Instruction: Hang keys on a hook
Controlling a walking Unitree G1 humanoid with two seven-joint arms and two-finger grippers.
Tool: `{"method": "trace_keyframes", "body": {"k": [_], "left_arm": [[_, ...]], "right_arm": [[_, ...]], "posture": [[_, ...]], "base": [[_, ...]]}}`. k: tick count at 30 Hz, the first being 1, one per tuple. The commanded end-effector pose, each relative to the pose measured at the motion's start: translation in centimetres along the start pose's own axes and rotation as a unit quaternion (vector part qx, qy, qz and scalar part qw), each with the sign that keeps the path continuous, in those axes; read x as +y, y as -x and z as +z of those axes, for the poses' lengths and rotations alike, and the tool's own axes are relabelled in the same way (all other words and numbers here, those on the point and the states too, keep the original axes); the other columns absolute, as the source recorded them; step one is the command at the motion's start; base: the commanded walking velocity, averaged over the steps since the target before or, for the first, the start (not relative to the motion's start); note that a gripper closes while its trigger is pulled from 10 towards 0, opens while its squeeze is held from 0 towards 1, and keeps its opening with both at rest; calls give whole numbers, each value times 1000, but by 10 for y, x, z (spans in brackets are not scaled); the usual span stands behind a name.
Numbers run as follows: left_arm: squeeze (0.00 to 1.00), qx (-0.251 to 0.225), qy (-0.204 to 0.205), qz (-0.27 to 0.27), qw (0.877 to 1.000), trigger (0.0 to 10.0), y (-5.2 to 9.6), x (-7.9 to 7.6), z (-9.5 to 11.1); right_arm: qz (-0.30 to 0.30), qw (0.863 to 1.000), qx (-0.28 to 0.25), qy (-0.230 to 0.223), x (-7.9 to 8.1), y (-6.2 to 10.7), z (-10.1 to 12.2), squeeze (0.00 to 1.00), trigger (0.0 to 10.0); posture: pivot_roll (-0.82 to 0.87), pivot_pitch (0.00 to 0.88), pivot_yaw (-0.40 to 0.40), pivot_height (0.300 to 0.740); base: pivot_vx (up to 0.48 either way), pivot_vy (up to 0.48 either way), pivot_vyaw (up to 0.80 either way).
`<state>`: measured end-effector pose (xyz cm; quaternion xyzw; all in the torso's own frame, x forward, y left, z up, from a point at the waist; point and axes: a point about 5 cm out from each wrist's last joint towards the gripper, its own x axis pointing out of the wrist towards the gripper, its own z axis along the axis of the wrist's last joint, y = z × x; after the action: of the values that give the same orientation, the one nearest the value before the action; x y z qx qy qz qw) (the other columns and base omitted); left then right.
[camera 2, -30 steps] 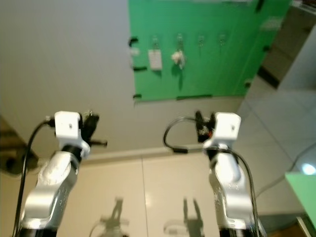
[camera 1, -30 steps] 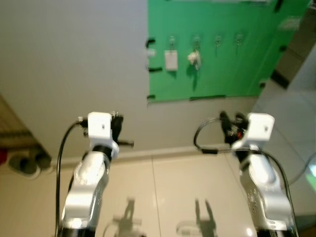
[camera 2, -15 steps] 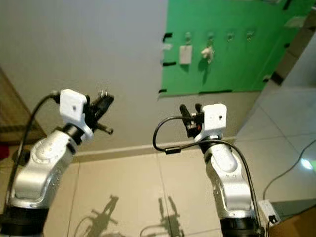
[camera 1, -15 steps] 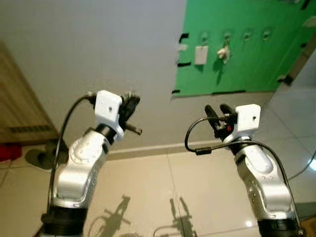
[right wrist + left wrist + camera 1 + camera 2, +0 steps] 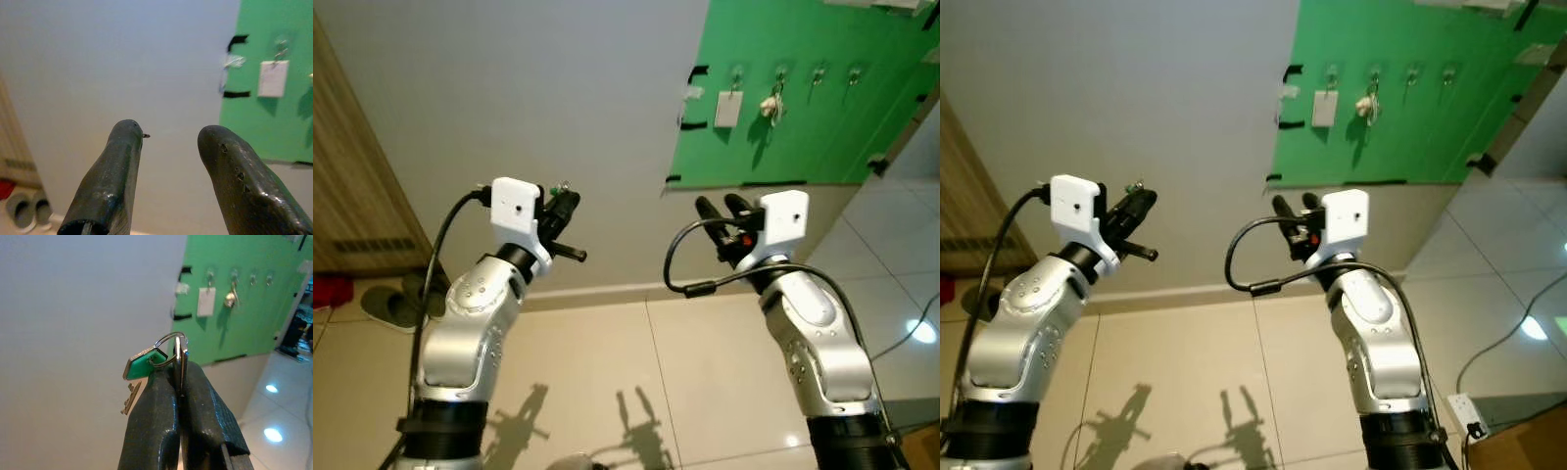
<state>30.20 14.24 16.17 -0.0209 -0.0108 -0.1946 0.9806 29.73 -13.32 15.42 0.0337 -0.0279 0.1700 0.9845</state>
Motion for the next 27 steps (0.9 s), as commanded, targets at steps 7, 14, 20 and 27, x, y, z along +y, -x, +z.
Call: {"method": "trace_keyframes", "body": {"k": [7,14,20,27], "left_arm": [[0,17,-63,-116,991,10000,-29,-8,14],[0,-2,-40,-120,992,10000,-49,-6,29],[0,7,-31,-139,990,10000,-54,-12,23],[0,8,-33,-160,986,10000,-61,-5,32]], "right_arm": [[-103,994,-8,34,-29,1,8,0,10000],[-168,985,13,45,-34,11,2,0,10000],[-164,985,6,52,-22,12,3,0,10000],[-128,989,7,75,-20,11,11,0,10000]], "posture": [[29,0,-1,740],[-6,0,48,740],[-36,0,76,740],[-39,4,73,740]], "base": [[0,0,0],[0,0,-211],[0,0,-752],[0,0,-339]]}}
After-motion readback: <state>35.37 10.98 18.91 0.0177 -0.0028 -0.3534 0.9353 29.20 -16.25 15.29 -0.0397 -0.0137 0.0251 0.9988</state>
